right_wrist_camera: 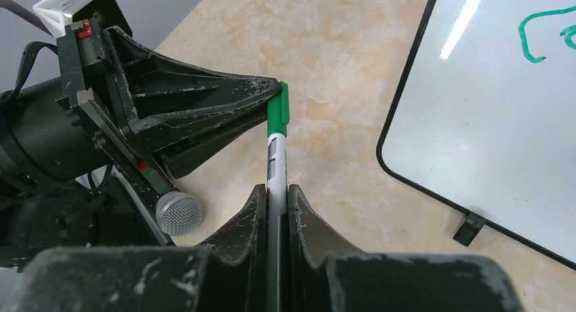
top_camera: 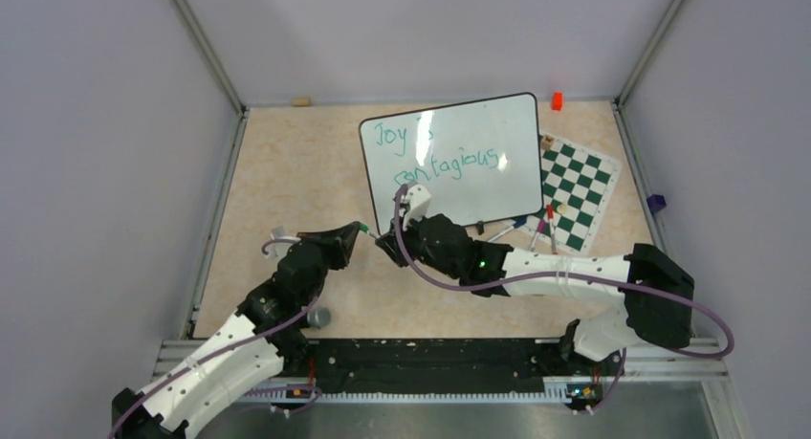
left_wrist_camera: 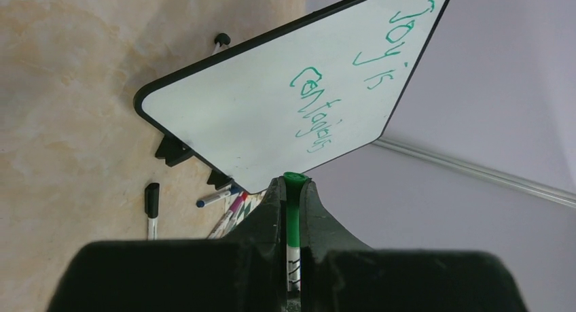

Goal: Write a sentence on the whiteboard
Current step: Insert the whiteboard marker without the cap into the pen cap, then put down the whiteboard marker at the center of the board.

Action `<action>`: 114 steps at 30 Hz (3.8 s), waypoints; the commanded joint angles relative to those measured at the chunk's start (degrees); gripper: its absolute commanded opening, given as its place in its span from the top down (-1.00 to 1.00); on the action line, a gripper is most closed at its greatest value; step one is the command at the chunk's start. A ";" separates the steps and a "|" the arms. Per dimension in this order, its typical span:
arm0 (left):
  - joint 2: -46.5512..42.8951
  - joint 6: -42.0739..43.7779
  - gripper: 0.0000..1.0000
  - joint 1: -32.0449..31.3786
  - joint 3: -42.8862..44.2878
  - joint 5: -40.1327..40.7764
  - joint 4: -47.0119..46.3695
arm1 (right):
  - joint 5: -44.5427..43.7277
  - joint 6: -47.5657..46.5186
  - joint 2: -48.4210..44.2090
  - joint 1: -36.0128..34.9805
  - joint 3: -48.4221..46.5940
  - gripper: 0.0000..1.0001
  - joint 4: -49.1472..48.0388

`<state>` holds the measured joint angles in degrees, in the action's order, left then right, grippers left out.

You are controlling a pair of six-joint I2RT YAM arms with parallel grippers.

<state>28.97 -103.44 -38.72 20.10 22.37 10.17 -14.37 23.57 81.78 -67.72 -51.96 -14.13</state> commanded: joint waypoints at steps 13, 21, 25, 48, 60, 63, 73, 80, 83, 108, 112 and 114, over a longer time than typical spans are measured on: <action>10.40 -1.98 1.00 -19.71 3.28 -4.98 -20.09 | 2.36 -0.53 2.88 1.28 -4.65 1.00 -3.81; 7.60 4.55 0.92 -19.60 2.84 3.02 -13.55 | 13.37 4.11 -4.71 6.34 0.64 1.00 0.12; 6.70 15.91 0.04 -19.54 3.03 3.34 -14.65 | 22.82 5.94 -7.85 10.81 2.30 1.00 6.35; 14.02 24.00 -0.53 -4.54 -4.45 -31.18 -41.11 | 28.07 8.80 -65.80 19.51 45.06 1.00 0.43; 24.34 20.57 -0.39 -10.85 -0.24 -28.00 -43.43 | 24.57 5.75 -74.83 19.55 45.56 1.00 10.11; 24.84 20.56 -0.39 -11.45 0.53 -27.88 -43.44 | 24.54 5.56 -73.59 19.56 45.30 1.00 9.73; 23.77 20.52 -0.33 -11.55 0.32 -26.53 -41.59 | 22.82 6.43 -70.20 19.55 45.07 1.00 7.63; 18.35 22.50 -0.30 -11.42 -0.74 -19.67 -37.14 | 21.76 5.83 -61.99 19.55 43.23 1.00 -0.50; 8.63 29.01 -0.30 -10.99 0.62 -10.39 -25.03 | 23.35 4.50 -47.92 19.51 39.29 1.00 -8.45; -9.79 31.02 -0.42 -10.62 7.87 14.09 9.25 | 15.02 1.18 2.20 8.12 4.55 1.00 -17.60; -9.67 34.34 -0.42 -10.59 9.71 16.39 12.63 | 14.63 3.72 7.58 8.05 3.19 1.00 -16.46; -10.51 34.76 -0.42 -10.60 9.95 17.38 14.82 | 14.63 5.28 10.12 8.08 3.04 1.00 -16.70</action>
<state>19.59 -70.74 -49.54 27.05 35.73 22.98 2.15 26.09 87.64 -59.27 -46.89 -32.23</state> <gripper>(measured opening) 0.709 0.087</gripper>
